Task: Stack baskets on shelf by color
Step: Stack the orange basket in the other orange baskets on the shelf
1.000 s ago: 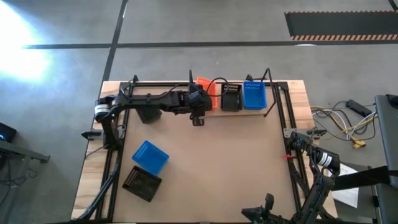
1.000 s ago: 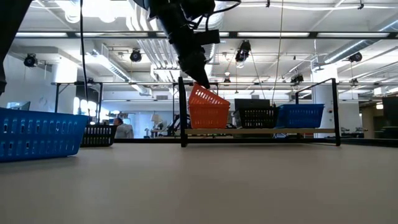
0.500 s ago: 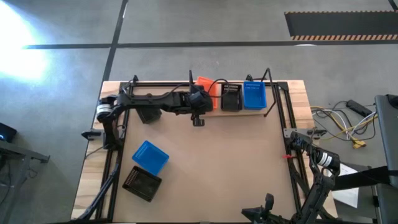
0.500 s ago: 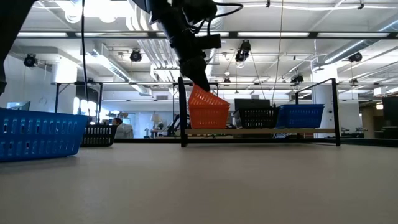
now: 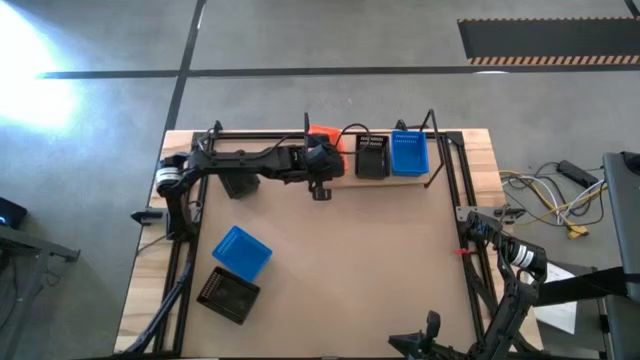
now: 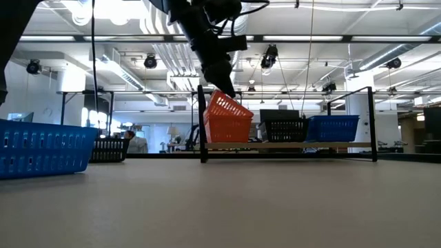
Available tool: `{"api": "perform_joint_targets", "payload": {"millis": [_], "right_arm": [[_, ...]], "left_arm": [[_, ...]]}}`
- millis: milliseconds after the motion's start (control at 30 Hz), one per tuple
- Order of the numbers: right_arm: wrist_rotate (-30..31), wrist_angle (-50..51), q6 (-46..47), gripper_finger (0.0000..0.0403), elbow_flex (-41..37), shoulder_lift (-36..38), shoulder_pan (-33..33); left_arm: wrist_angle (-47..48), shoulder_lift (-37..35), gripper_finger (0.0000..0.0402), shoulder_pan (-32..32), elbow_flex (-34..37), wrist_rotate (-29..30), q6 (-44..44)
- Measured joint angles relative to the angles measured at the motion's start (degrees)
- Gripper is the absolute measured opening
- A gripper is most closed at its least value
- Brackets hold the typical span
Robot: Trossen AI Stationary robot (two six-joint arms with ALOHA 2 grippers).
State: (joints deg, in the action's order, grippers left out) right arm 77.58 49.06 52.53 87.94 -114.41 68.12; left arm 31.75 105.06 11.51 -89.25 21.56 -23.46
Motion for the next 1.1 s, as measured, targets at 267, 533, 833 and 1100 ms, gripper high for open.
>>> {"api": "perform_joint_targets", "payload": {"millis": [267, 533, 833, 1100], "right_arm": [[0.0, -0.09, 0.0, 0.0031, 0.0, 0.0, 0.0], [0.0, -0.09, 0.0, 0.0031, 0.0, 0.0, 0.0], [0.0, -0.07, 0.0, 0.0031, 0.0, 0.0, 0.0], [-0.02, -0.02, 0.0, 0.0031, 0.0, 0.0, 0.0]], "left_arm": [[-4.34, -0.27, 0.0001, -0.33, 0.42, -0.31, 0.61], [-3.88, -0.25, 0.0046, 0.18, 1.4, -8.76, 4.08], [-3.5, -0.2, 0.0181, 0.43, 1.53, -1.5, 1.58], [-0.19, 0.64, 0.015, 0.76, 1.7, -1.62, 1.06]]}}
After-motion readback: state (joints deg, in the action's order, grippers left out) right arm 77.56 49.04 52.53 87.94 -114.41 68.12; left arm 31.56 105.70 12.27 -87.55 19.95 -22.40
